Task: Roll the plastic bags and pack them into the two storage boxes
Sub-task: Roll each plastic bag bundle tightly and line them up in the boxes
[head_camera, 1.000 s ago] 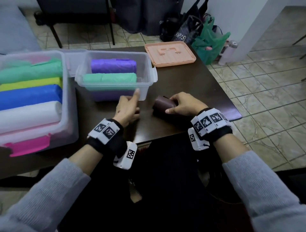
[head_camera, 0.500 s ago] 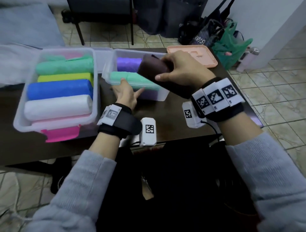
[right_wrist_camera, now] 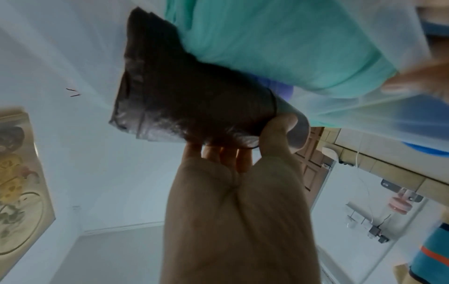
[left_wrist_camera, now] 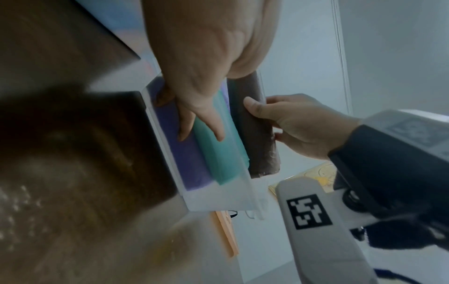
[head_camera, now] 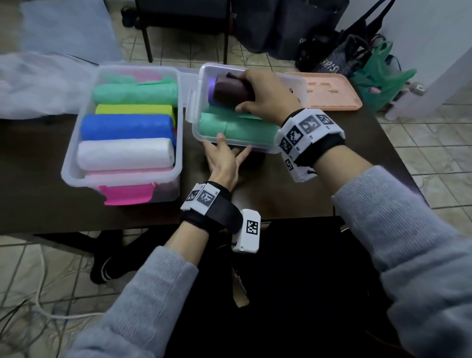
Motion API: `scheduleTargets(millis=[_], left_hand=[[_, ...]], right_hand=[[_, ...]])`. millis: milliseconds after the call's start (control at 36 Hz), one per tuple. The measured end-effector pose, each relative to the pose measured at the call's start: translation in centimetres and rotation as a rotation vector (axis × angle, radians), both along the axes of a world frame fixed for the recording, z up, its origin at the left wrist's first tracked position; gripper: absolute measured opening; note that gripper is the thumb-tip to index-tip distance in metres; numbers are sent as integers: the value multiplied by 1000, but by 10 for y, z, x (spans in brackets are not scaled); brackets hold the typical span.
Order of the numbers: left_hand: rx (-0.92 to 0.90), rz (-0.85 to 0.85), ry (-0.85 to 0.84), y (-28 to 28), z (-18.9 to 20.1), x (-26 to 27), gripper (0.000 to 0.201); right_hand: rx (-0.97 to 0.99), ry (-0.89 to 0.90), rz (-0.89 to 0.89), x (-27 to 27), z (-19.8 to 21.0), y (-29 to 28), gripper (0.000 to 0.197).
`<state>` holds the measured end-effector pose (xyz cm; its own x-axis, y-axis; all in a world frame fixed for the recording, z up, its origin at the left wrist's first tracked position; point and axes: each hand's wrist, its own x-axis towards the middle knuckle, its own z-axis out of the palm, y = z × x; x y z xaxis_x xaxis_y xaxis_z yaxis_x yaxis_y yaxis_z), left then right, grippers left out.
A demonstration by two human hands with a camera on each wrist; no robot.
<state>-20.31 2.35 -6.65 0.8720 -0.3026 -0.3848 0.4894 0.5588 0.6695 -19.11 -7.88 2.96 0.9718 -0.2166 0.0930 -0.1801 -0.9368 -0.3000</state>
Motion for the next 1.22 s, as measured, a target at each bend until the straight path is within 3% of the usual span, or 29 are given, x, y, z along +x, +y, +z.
scheduleTargets(millis=[306,472,750,1111,1222], left_hand=[[8,20,-22,2,-3,-1,40],[20,17,-15,0,-2,2,40],[50,2,-25,1,-1,6,37],[64,-1,-19,2,-3,6,38],[63,-2,-21,2,-3,6,40]], right_hand=[[-13,68,41,12,-18,7,53],[-4,0,14,3,-16,-3,51],[-109,38,64,8,-15,4,48],[-103,239,40,25,-10,1,42],[-134,222,11,25,-14,-1,41]])
